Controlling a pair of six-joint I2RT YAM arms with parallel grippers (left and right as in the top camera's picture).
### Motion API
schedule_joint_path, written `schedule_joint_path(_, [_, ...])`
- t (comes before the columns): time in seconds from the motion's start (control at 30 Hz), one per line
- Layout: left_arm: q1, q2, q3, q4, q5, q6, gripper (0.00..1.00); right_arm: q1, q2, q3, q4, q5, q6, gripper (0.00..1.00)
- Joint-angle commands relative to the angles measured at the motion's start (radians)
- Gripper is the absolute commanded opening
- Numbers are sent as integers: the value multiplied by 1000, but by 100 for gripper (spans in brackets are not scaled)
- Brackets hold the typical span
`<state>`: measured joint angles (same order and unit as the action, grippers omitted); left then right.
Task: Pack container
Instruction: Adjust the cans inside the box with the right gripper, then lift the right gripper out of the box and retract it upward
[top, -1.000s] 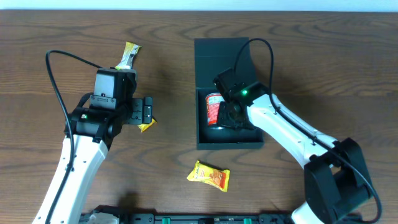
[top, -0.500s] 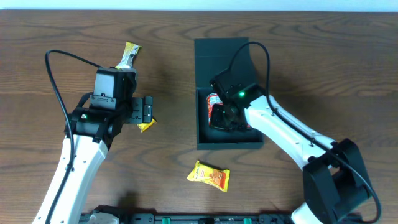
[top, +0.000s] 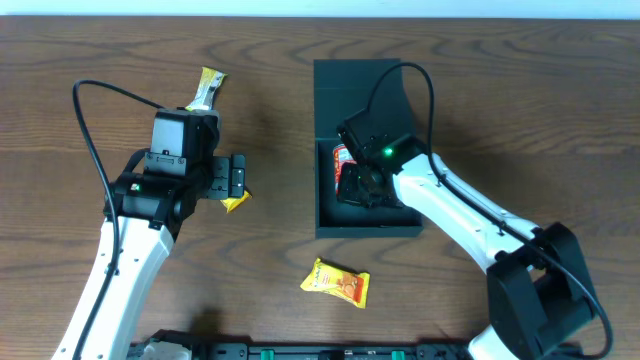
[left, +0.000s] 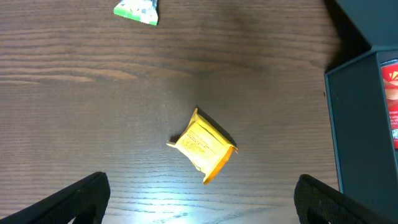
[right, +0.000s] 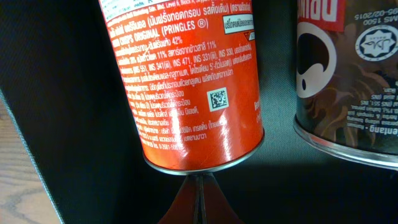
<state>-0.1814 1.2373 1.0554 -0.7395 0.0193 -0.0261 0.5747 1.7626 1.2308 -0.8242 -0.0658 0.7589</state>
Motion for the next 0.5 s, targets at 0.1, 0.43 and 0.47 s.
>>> schedule_joint_path(0.1, [-3, 3, 13, 3, 0, -4, 96, 10, 5, -6, 5, 32, 11, 2])
schedule_joint_path(0.43, [-3, 3, 13, 7, 0, -4, 95, 33, 5, -6, 52, -159, 11, 1])
schedule_joint_path(0.47, [-3, 3, 13, 7, 0, -4, 96, 35, 5, -6, 75, -152, 11, 1])
